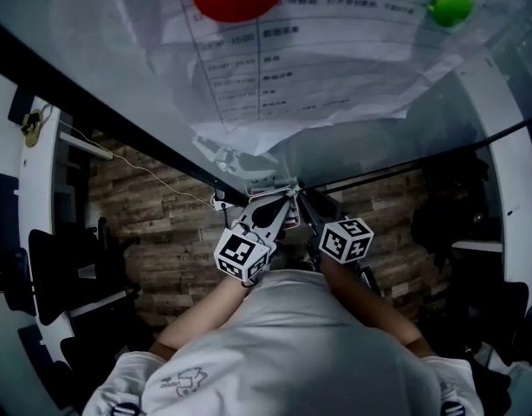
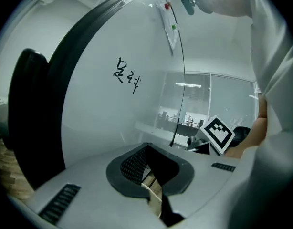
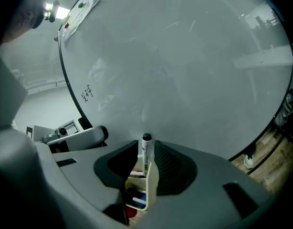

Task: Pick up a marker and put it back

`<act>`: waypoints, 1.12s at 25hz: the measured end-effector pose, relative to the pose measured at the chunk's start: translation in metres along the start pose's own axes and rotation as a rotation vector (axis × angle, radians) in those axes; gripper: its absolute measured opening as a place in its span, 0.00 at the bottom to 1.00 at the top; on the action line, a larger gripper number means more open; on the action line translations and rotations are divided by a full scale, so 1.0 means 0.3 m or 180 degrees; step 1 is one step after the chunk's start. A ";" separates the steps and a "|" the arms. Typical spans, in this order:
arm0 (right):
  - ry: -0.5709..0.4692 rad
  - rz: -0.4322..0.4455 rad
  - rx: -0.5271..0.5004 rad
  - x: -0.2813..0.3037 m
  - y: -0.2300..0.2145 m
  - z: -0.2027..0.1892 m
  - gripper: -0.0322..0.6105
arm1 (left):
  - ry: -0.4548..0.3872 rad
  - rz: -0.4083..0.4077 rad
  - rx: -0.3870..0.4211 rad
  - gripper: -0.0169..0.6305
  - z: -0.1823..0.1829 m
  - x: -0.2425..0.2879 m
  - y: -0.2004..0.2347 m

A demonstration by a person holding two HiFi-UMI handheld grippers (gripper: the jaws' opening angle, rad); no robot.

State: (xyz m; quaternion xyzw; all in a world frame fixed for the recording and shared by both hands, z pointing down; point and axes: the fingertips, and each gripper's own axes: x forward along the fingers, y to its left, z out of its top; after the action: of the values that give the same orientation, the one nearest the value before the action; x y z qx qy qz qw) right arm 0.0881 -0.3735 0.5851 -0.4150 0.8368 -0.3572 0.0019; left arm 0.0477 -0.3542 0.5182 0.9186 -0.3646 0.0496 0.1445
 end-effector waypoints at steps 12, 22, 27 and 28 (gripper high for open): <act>0.0110 0.0071 0.0055 0.068 0.002 -0.020 0.21 | 0.0082 0.0110 -0.0054 0.03 -0.035 -0.005 0.034; 0.0059 -0.0162 -0.0020 0.069 -0.005 -0.008 0.17 | 0.0077 0.0157 -0.0046 0.03 -0.036 -0.046 0.056; -0.0036 -0.0176 -0.0118 0.049 0.025 0.008 0.16 | 0.0047 0.0120 -0.0015 0.03 -0.025 -0.067 0.048; -0.0053 -0.0181 -0.0154 0.043 0.033 0.010 0.16 | 0.0043 0.0109 -0.0004 0.03 -0.024 -0.072 0.044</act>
State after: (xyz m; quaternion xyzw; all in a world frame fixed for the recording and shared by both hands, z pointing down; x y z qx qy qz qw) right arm 0.0736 -0.3803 0.5808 -0.4415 0.8330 -0.3333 -0.0113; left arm 0.0229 -0.3470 0.5238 0.9117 -0.3793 0.0581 0.1466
